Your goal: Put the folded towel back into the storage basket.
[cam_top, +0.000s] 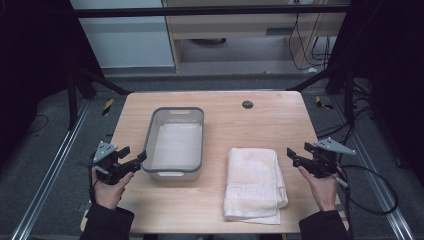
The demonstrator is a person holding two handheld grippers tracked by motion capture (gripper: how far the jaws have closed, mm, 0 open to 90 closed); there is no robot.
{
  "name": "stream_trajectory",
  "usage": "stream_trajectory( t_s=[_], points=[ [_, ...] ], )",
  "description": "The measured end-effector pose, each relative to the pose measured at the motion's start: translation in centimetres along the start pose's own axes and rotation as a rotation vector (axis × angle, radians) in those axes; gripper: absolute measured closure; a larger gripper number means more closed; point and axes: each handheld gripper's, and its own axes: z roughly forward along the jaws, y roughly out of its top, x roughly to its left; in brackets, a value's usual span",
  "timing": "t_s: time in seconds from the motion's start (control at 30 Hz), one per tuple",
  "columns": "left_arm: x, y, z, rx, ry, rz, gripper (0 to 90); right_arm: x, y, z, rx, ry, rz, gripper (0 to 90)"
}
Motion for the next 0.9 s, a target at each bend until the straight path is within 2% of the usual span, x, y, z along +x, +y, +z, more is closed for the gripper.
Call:
stream_trajectory(
  t_s=[0.1, 0.13, 0.2, 0.23, 0.3, 0.33, 0.37, 0.4, 0.5, 0.7, 0.9],
  points=[
    [-1.3, 0.5, 0.3, -0.001, -0.013, 0.033, 30.6, 0.3, 0.2, 0.2, 0.003, 0.008, -0.003, 27.9],
    [-1.3, 0.5, 0.3, -0.001, -0.013, 0.033, 30.7, 0.3, 0.2, 0.2, 0.003, 0.008, -0.003, 27.9],
    [-2.4, 0.8, 0.5, -0.007, -0.036, 0.041, 30.8, 0.5, 0.4, 0.3, 0.003, 0.016, -0.008, 27.9],
    [-2.4, 0.8, 0.5, -0.007, -0.036, 0.041, 30.9, 0.5, 0.5, 0.3, 0.004, 0.019, -0.01, 27.8],
    [-3.4, 1.1, 0.7, -0.006, -0.054, 0.059, 31.0, 0.6, 0.7, 0.4, 0.006, 0.028, -0.008, 27.4],
    [-3.4, 1.1, 0.7, -0.006, -0.054, 0.059, 30.9, 0.7, 0.8, 0.4, 0.005, 0.032, -0.005, 27.2],
    [-4.1, 1.3, 0.8, -0.004, -0.062, 0.069, 30.9, 0.7, 0.9, 0.4, 0.007, 0.035, -0.003, 27.0],
    [-4.1, 1.3, 0.8, -0.004, -0.062, 0.069, 30.9, 0.7, 0.9, 0.4, 0.007, 0.035, -0.003, 27.0],
    [-5.2, 1.6, 1.0, -0.012, -0.084, 0.081, 30.9, 1.0, 1.2, 0.4, 0.004, 0.041, -0.01, 27.3],
    [-7.3, 1.5, 1.9, 0.004, -0.121, 0.114, 30.6, 1.3, 1.7, 0.5, 0.015, 0.044, -0.029, 27.2],
    [-8.7, 1.4, 2.6, 0.016, -0.146, 0.127, 30.7, 1.5, 1.9, 0.5, 0.022, 0.052, -0.026, 26.9]
  ],
)
